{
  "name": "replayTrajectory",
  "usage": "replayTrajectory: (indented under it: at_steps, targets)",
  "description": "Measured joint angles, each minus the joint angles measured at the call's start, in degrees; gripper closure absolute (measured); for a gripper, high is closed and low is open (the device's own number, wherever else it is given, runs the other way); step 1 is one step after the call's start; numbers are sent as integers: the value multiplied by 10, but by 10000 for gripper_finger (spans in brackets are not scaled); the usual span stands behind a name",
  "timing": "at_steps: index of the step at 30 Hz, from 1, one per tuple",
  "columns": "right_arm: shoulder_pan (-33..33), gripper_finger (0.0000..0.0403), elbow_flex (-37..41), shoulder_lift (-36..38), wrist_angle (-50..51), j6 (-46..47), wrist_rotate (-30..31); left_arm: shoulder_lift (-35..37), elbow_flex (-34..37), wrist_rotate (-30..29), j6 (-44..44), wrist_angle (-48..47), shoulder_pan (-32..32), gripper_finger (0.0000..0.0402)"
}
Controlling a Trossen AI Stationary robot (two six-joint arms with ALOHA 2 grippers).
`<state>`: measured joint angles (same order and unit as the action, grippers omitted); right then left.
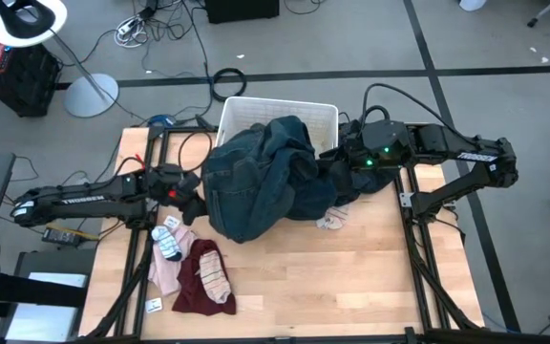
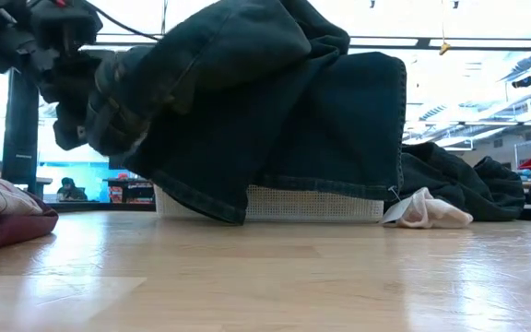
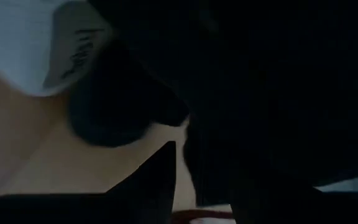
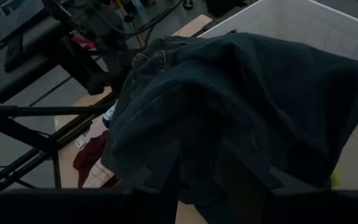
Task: Sort clothes
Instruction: Put the dark blue pants into the white laundry bin
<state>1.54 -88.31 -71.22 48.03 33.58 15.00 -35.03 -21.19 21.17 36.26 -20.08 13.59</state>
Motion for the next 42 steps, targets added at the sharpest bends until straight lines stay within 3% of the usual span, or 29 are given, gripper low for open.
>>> replayTrajectory:
  at_steps: [7,13,17,23,32,42]
  targets:
    - [0,289,0,0,-7,0,0,2,0,103,31,118,-2,334]
    - [0,289,0,-17,-33,-2,-1,-4,0,65,67,240,-1,392]
    - [0,289,0,-41,-34,-12,-2,-23,-2,54,93,281,-1,398]
    - [0,289,0,-71,-46,-17,-5,-69,-52,49,97,296,0,400]
    - [7,289,0,-73,-111,-28,-27,-163,-206,41,39,278,38,401]
    - [24,289,0,-75,-124,-24,-27,-313,-374,-4,-46,151,106,401]
